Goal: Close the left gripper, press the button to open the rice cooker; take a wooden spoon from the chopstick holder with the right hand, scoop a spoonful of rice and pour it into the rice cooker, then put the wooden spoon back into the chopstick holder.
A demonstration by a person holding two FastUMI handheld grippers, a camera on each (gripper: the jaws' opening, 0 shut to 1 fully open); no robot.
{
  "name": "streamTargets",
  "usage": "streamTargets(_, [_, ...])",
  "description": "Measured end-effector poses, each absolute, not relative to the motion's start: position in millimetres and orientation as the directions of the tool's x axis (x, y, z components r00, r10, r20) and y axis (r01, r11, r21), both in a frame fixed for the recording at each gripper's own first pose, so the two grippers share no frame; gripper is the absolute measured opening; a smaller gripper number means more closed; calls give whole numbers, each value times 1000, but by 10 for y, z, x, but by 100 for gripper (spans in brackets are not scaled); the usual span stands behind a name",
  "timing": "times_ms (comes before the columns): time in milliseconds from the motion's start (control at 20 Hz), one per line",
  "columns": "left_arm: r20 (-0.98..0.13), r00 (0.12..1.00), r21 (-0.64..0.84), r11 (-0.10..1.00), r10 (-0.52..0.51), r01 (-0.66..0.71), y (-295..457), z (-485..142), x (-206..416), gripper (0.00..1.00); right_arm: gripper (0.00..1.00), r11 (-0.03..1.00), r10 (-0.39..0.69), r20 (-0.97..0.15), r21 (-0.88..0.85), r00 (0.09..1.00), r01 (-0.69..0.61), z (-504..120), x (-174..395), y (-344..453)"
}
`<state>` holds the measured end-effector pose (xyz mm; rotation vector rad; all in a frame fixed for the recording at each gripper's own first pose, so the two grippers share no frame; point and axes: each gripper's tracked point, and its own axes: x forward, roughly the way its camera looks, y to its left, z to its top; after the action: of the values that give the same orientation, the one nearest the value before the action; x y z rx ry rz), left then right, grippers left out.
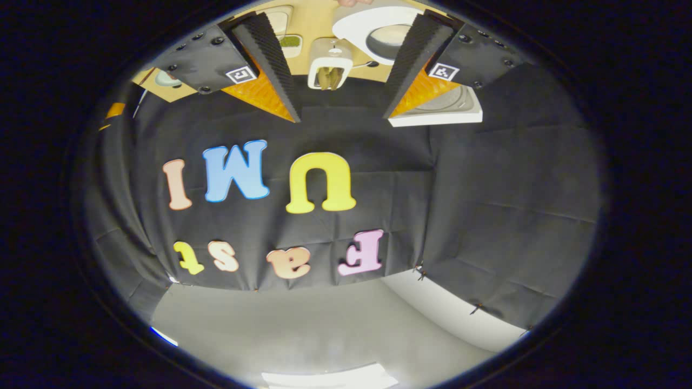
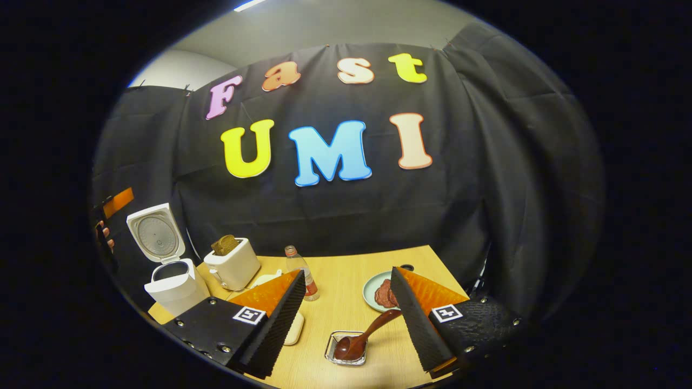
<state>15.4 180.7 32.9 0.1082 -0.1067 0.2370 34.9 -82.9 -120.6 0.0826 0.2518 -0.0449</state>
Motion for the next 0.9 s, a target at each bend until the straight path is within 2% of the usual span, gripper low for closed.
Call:
streamTargets(50, [164, 961, 100, 965, 222, -240, 1694, 412, 71, 95, 96, 995, -47, -271, 74, 962, 70, -1330, 380, -923])
streamTargets(100, [193, 954, 104, 962, 230, -253, 1615, 462, 9, 98, 96, 994, -53, -293, 72, 955, 77, -1449, 410, -992])
streamTargets(150, [197, 951, 100, 960, 239, -262, 1575, 460, -43, 91, 96, 994, -51, -321, 78, 946, 80, -1593, 438, -1049])
streamTargets(200, [190, 950, 97, 959, 246, -268, 1522, 388, -122, 97, 96, 992, -56, -342, 86, 938, 91, -1698, 465, -1107])
streamTargets(350, [153, 957, 73, 963, 247, -261, 1373, 254, -210, 98, 94, 986, -58, -397, 118, 916, 113, -2038, 583, -1235])
streamTargets(450, [88, 976, 24, 979, 198, -201, 1225, 72, -169, 98, 95, 983, -50, -427, 139, 903, 120, -2222, 662, -1283])
streamTargets(600, [23, 975, 2, 975, 221, -221, 1275, -148, -204, 98, 93, 974, -20, -466, 189, 884, 122, -2458, 777, -1284])
streamTargets(750, [-31, 967, 3, 967, 255, -255, 1313, -266, -212, 98, 82, 973, 21, -499, 209, 866, 96, -2665, 883, -1245])
streamTargets(800, [-45, 963, 11, 964, 264, -264, 1343, -301, -211, 100, 83, 972, 44, -505, 220, 862, 80, -2677, 898, -1216])
streamTargets(850, [-60, 960, 20, 962, 273, -273, 1362, -333, -218, 97, 83, 970, 50, -514, 228, 856, 80, -2775, 953, -1214])
streamTargets(900, [-74, 958, 23, 960, 278, -277, 1382, -375, -205, 97, 69, 968, 63, -524, 239, 849, 76, -2822, 970, -1216])
